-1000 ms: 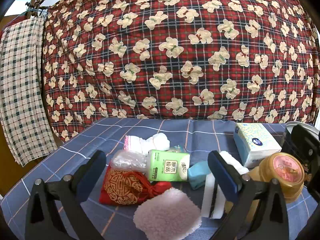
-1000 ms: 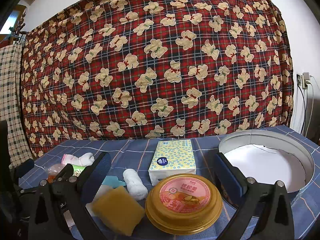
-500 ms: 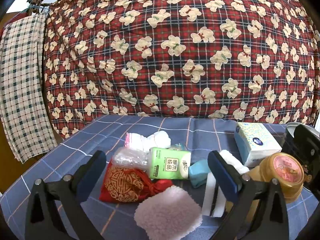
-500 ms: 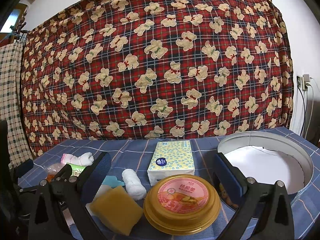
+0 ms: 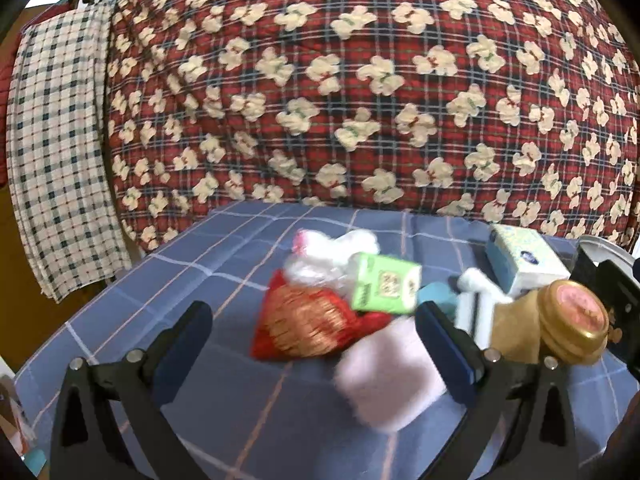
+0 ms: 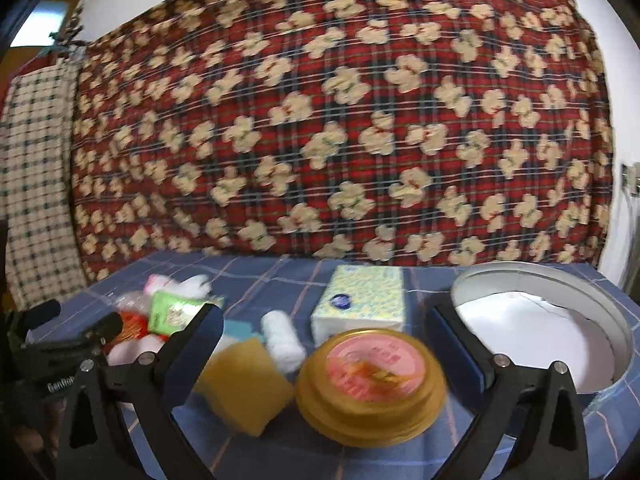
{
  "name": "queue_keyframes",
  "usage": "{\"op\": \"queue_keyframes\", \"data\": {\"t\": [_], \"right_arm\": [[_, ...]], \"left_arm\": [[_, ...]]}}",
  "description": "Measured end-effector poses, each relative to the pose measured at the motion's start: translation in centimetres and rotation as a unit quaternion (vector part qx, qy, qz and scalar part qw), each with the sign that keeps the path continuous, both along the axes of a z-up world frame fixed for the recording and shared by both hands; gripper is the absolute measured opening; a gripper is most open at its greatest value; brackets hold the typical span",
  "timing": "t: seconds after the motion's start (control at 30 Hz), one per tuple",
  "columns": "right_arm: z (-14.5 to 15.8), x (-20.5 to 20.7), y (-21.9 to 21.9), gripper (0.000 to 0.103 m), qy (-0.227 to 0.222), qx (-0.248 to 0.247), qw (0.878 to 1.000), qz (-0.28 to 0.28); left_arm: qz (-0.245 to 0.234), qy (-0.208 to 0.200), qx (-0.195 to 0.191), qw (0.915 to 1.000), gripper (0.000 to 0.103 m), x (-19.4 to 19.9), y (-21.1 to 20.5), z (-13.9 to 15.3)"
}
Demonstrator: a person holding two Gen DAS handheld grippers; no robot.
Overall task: Organize soft objects
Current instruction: 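Grasp the yellow sponge with the right gripper while the left gripper grasps the pink fluffy puff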
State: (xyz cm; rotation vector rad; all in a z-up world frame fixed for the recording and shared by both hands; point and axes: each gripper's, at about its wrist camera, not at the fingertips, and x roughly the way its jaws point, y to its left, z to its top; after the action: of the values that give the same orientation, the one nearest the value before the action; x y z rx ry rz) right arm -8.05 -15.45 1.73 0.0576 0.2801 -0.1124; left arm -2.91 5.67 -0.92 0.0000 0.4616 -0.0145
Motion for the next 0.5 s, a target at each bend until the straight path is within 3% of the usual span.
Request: {"op": "queue_keyframes", "data": {"t": [0.13,0.37,0.5], "right_arm": [[-0.4,0.6,1.1,0.089,0.022,0.0,0.998,0.054],[-1.4,1.2,3.2,0.089,0.049,-0.024,0.995,0.083],[-2.2,2.1,3.9,0.089,0.089,-0.027,0.99,0.105]], "left_arm": [[0.007,0.013,-0.009,0.9999,0.103,-0.6,2.5,-0.4],[0.011,0.023,-0.021,0.9995,0.103,-1.5,4.4,-0.7],[-0.017,0.027,-0.013,0.9994,0.103,-1.6,3.2,-0.8]]}}
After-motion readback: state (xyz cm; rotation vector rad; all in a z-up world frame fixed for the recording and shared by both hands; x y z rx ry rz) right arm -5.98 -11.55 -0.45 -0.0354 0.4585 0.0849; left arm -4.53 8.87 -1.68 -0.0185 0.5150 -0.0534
